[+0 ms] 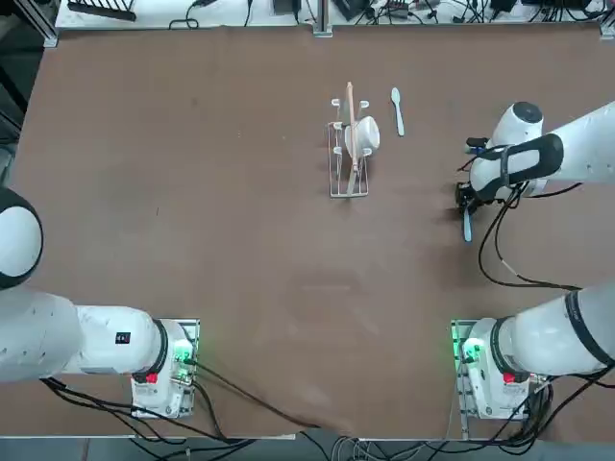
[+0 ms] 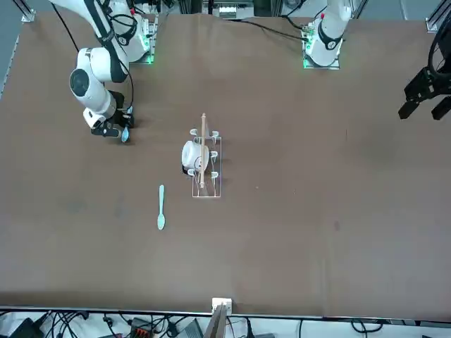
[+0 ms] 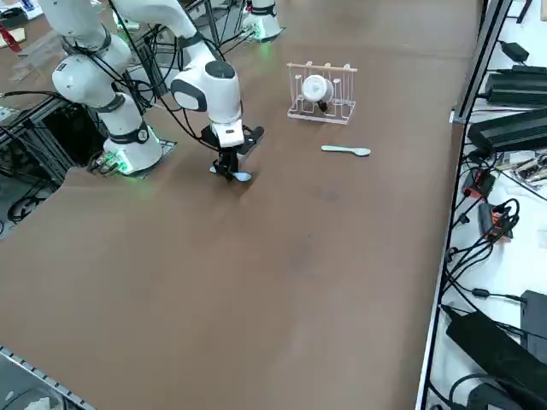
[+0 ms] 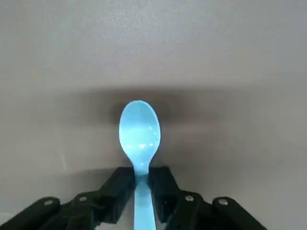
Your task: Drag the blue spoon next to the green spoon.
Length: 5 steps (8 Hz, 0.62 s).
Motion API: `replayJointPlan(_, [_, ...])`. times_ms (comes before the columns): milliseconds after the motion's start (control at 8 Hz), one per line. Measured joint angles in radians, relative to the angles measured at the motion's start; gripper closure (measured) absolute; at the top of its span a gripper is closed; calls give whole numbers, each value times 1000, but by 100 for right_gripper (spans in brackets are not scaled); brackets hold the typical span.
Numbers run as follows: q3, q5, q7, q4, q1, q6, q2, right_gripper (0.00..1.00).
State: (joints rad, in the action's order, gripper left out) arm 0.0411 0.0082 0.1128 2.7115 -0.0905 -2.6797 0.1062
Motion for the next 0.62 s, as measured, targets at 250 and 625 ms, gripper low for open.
replayJointPlan(250, [0, 0, -1, -1, -1, 10, -12, 78])
replayJointPlan(625, [0, 0, -2, -19, -18, -2, -9, 82])
